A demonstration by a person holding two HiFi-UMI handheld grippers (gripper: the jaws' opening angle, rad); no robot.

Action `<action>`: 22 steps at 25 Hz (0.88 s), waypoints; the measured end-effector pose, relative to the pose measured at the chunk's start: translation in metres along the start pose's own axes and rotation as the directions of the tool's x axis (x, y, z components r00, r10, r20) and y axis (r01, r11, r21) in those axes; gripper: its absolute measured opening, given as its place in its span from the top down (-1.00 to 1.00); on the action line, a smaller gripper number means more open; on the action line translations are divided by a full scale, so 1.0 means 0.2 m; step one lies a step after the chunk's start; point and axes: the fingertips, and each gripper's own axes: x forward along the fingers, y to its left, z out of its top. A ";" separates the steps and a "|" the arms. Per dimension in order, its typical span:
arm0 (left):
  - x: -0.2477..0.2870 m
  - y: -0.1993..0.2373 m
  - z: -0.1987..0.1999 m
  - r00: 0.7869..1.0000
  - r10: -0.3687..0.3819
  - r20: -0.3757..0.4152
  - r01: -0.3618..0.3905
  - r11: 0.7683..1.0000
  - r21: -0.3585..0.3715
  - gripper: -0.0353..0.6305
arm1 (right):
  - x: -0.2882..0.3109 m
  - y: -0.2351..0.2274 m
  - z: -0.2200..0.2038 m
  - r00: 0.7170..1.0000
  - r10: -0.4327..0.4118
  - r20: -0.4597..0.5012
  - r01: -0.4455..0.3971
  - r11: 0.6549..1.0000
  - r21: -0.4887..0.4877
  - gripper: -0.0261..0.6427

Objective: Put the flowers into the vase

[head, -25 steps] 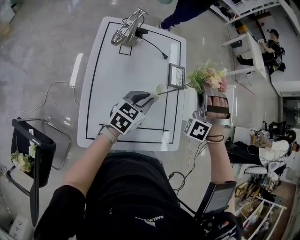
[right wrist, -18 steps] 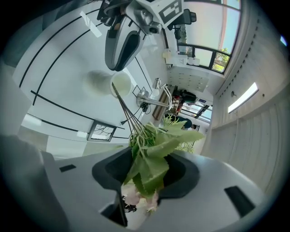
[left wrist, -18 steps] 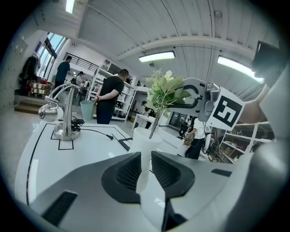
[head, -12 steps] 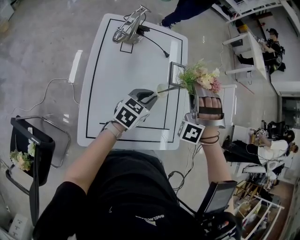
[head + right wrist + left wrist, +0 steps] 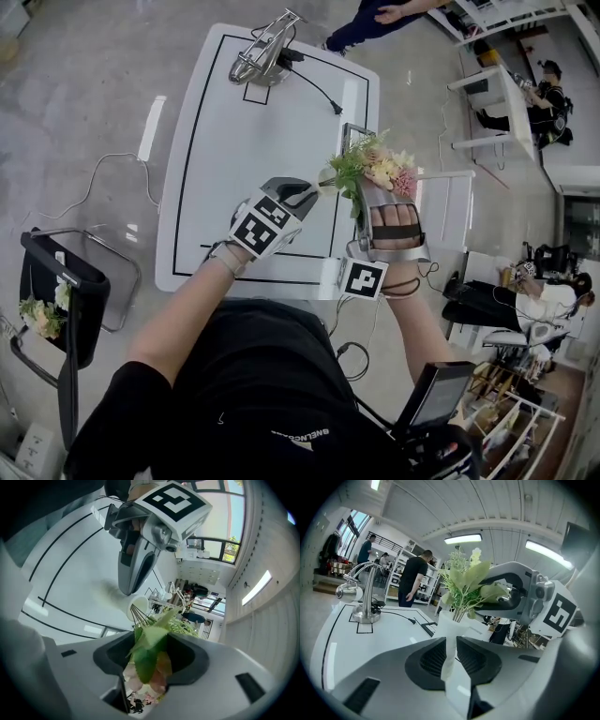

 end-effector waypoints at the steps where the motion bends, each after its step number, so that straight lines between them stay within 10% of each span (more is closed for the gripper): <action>1: 0.00 0.00 0.00 1.000 0.000 0.000 0.000 1.000 -0.001 0.74 | 0.00 0.01 0.02 1.000 0.005 0.008 -0.005 1.000 0.004 0.32; 22: -0.11 0.00 -0.08 0.999 0.032 0.006 -0.031 0.999 -0.023 0.71 | -0.17 0.04 0.41 0.986 -0.004 0.168 -0.007 0.998 0.063 0.22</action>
